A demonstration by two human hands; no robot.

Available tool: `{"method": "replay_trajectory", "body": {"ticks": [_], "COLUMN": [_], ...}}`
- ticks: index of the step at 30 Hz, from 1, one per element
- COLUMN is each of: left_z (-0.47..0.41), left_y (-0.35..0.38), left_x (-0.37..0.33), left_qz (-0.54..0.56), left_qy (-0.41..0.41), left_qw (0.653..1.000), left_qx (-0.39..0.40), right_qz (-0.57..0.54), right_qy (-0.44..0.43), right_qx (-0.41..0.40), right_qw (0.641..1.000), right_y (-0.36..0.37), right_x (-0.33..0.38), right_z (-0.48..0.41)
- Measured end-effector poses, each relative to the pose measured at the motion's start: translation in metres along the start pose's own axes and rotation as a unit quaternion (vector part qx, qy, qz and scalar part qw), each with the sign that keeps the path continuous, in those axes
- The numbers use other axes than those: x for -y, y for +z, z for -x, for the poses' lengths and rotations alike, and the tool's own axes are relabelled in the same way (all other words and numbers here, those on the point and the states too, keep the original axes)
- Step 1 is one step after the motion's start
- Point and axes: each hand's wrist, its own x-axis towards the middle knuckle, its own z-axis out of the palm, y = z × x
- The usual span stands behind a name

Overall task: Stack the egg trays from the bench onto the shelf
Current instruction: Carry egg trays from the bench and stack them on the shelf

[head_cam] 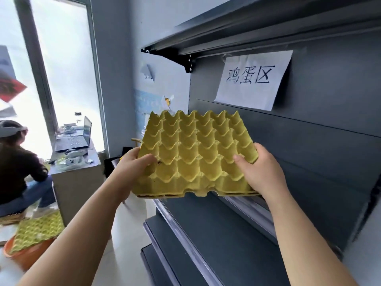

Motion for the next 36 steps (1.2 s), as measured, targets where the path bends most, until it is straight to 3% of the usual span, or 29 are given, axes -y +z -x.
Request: {"method": "replay_trajectory", "body": {"ticks": [8, 17, 36], "left_z": [-0.135, -0.296, -0.503], "left_y": [-0.044, -0.081, -0.046], "left_x": [0.028, 0.025, 0.031], "left_qz": [0.039, -0.001, -0.051], "left_qy": [0.043, 0.079, 0.12], "left_qw": [0.998, 0.995, 0.98], "left_qx": [0.034, 0.068, 0.151], "right_qz": [0.004, 0.035, 0.116], "right_qy": [0.029, 0.103, 0.159], "right_qx": [-0.014, -0.069, -0.102], "right_qw": [0.999, 0.992, 0.975], "right_y": [0.087, 0.166, 0.232], "right_x": [0.033, 0.09, 0.1], "right_z": [-0.069, -0.138, -0.248]}}
